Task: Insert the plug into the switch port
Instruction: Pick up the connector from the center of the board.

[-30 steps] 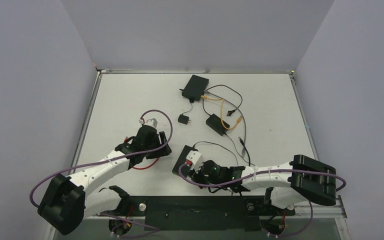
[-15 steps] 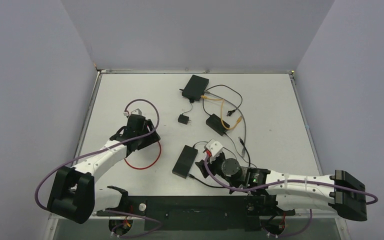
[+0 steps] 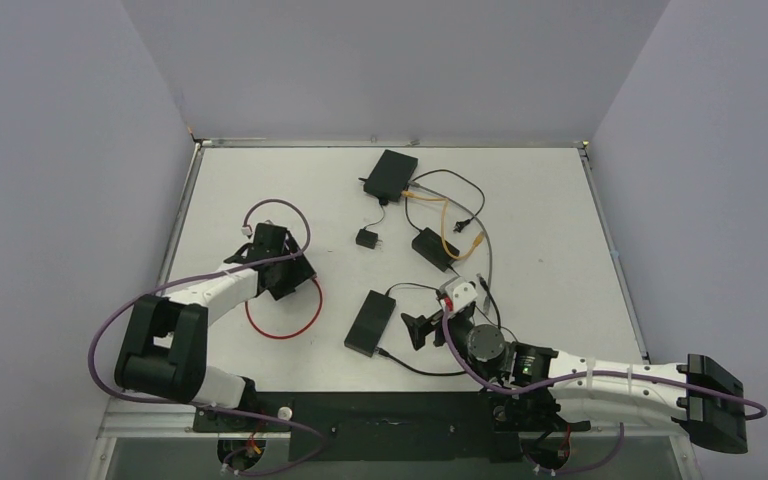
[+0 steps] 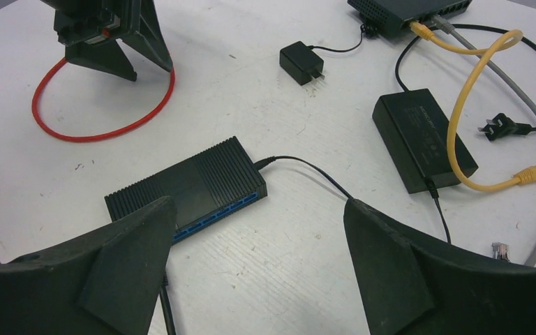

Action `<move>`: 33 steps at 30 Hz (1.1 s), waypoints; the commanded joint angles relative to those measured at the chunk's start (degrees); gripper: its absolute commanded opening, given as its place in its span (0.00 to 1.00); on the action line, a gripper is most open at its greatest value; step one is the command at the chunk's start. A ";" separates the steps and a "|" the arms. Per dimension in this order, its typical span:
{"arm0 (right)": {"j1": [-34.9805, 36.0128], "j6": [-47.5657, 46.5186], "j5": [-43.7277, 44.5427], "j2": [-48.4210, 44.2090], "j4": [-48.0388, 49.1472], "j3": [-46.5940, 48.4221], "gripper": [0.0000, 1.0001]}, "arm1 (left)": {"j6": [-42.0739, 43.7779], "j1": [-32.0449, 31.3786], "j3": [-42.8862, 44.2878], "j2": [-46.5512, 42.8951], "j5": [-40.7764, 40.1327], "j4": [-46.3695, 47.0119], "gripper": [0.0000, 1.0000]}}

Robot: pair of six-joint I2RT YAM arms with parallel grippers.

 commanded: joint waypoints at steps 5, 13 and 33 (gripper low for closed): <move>-0.37 3.74 2.21 0.03 5.95 -2.17 0.88 | -1.75 1.34 4.24 3.97 -2.27 3.04 0.59; -0.84 5.25 2.24 -1.51 4.49 -3.13 0.90 | -1.89 2.59 6.30 8.14 -3.83 3.76 0.52; -1.15 4.30 2.67 -3.87 2.92 -3.68 0.91 | -0.40 6.10 7.96 10.95 -5.72 2.18 0.45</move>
